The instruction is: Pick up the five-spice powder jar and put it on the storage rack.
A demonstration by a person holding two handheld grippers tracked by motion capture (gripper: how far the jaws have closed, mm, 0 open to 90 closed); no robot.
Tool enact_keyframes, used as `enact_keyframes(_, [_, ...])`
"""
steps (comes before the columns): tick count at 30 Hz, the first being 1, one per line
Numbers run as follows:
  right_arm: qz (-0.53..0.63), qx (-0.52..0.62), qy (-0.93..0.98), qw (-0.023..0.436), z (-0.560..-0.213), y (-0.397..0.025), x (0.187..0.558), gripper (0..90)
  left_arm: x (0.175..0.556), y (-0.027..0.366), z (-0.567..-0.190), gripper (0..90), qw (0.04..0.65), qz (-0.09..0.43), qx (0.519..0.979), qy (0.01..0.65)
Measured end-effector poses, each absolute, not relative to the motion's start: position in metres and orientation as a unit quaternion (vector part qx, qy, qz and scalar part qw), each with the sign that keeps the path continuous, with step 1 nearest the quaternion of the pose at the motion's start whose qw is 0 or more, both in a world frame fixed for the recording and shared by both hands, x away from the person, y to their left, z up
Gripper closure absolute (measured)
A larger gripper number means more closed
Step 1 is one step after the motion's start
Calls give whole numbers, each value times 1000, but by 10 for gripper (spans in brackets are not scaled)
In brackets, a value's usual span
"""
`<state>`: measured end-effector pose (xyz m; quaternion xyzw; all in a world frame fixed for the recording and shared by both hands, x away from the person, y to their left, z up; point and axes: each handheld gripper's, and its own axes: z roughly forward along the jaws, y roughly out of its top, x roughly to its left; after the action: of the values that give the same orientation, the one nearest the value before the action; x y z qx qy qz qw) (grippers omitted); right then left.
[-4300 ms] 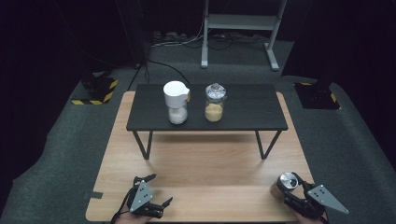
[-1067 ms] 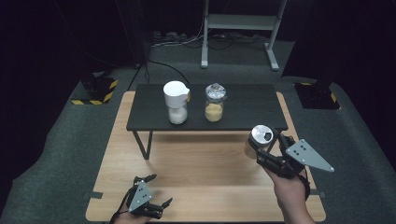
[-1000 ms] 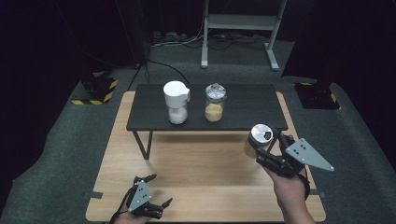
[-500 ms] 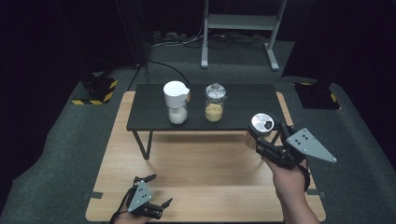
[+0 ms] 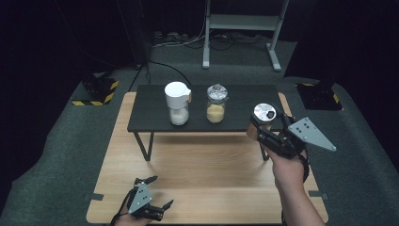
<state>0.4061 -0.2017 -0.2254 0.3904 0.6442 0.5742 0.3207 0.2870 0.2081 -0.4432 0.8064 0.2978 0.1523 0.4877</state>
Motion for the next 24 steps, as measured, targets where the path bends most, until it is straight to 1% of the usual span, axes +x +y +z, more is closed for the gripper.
enact_keyframes(24, [567,402,632,344,-234,-190,443,348,287,210,-443,5,493,151,804,296])
